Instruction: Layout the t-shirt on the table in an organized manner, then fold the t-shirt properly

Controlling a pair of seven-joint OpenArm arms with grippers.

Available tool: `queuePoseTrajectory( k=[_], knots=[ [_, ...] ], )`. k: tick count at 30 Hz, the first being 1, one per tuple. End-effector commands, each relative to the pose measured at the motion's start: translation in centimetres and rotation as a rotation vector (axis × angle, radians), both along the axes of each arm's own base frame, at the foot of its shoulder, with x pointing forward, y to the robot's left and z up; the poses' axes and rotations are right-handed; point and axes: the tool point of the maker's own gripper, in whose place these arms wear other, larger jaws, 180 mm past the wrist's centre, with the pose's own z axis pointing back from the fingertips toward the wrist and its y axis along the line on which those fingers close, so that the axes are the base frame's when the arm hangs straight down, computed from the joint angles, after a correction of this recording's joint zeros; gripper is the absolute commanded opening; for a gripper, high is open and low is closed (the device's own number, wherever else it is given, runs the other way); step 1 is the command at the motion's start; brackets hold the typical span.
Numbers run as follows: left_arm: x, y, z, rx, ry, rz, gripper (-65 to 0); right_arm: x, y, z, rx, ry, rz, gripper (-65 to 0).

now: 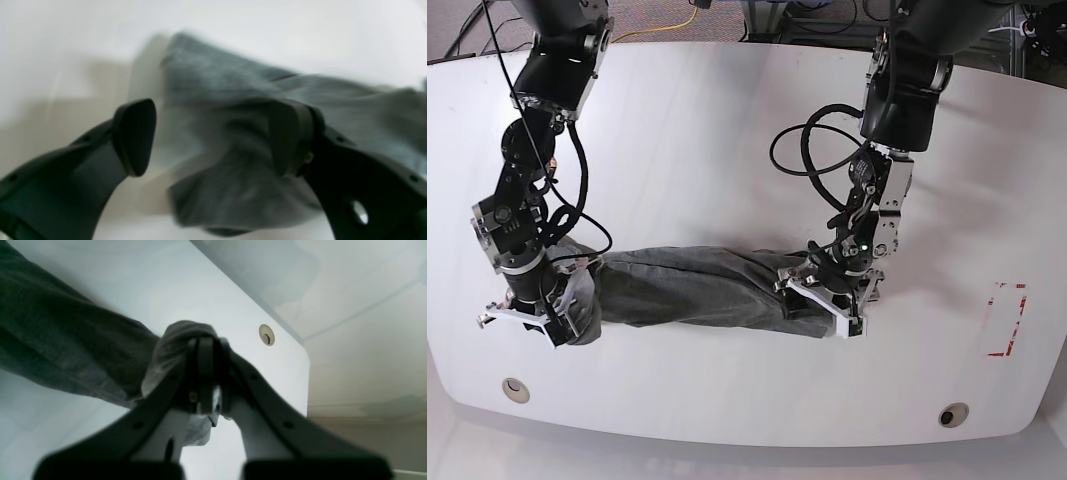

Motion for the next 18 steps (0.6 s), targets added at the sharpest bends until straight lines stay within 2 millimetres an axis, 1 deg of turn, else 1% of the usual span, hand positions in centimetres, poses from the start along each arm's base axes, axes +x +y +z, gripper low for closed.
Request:
queuePoseTrajectory(
  k=[1, 7, 10, 13, 17, 18],
  knots=[
    [1.7, 0.3, 3.0, -0.018, -0.087, 0.014, -15.3, 0.5, -0.1, 2.1, -0.003, -0.064, 0.005, -65.0],
    [1.9, 0.3, 3.4, -0.018, -0.096, 0.015, -15.3, 0.3, -0.1, 1.6, -0.003, -0.054, 0.005, -65.0],
    [1.8, 0.4, 2.5, -0.015, -0.073, 0.017, -15.3, 0.3, -0.1, 1.6, -0.003, -0.054, 0.005, -65.0],
    [2.2, 0.6, 2.2, -0.009, -0.06, 0.019, -15.3, 0.3, -0.1, 1.6, -0.003, -0.052, 0.005, -65.0],
    [2.3, 0.8, 0.6, 0.001, -0.011, 0.024, -15.3, 0.3, -0.1, 1.6, -0.003, -0.052, 0.005, -65.0],
    [2.3, 0.5, 0.1, -0.001, 0.004, 0.023, -15.3, 0.3, -0.1, 1.6, -0.003, -0.052, 0.005, -65.0]
  ],
)
